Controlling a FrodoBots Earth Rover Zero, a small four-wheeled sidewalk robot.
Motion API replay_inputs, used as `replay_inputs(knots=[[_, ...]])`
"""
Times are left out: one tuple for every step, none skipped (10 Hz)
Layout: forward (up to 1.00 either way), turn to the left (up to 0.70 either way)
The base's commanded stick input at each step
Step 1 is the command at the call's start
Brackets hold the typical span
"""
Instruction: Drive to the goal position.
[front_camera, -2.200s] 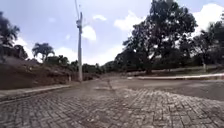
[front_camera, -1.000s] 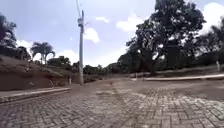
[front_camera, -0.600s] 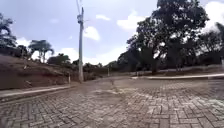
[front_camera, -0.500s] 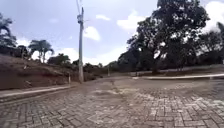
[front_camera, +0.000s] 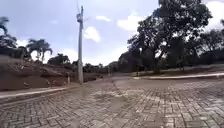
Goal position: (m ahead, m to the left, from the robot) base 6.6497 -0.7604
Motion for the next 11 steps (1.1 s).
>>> replay_inputs(knots=[[0.70, 0.00], [0.70, 0.00], [0.70, 0.00], [0.70, 0.00], [0.70, 0.00], [0.70, 0.00], [0.70, 0.00], [0.70, 0.00], [0.70, 0.00], [0.70, 0.00], [0.70, 0.00]])
